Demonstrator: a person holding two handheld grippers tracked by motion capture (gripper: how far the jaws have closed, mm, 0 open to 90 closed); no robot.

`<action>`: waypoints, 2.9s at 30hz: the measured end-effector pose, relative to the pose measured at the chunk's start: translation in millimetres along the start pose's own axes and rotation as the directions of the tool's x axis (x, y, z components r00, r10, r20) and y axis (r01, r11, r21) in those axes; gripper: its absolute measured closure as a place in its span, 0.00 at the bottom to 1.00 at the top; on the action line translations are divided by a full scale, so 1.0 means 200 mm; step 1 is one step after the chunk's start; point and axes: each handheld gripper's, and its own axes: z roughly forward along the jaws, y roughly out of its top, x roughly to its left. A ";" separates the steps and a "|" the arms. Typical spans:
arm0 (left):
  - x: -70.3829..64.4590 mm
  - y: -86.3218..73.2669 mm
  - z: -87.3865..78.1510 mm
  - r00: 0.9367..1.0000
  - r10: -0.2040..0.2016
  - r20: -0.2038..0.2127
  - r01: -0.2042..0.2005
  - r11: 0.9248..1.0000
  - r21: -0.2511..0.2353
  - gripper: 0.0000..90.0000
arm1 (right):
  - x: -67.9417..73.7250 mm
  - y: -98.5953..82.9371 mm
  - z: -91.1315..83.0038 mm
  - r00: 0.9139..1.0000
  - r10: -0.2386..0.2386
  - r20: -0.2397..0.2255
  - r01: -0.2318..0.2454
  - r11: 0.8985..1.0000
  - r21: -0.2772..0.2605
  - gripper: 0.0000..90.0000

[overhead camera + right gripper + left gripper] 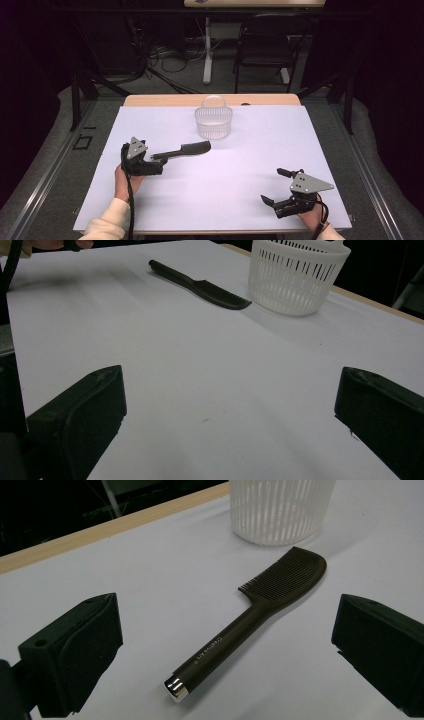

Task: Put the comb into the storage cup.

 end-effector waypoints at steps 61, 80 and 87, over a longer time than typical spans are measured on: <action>0.15 -0.04 0.24 0.987 -0.134 0.089 0.095 0.933 0.348 1.00 | 0.00 0.00 0.00 1.000 0.003 -0.006 -0.003 1.000 0.005 0.00; 0.11 -0.05 0.21 0.983 -0.122 0.136 0.058 0.914 0.401 1.00 | 0.00 0.00 0.00 1.000 0.005 -0.008 -0.005 1.000 0.009 0.00; 0.11 -0.04 0.19 0.985 -0.106 0.133 0.046 0.917 0.397 0.93 | 0.00 0.00 0.01 1.000 0.004 -0.011 -0.004 1.000 0.011 0.00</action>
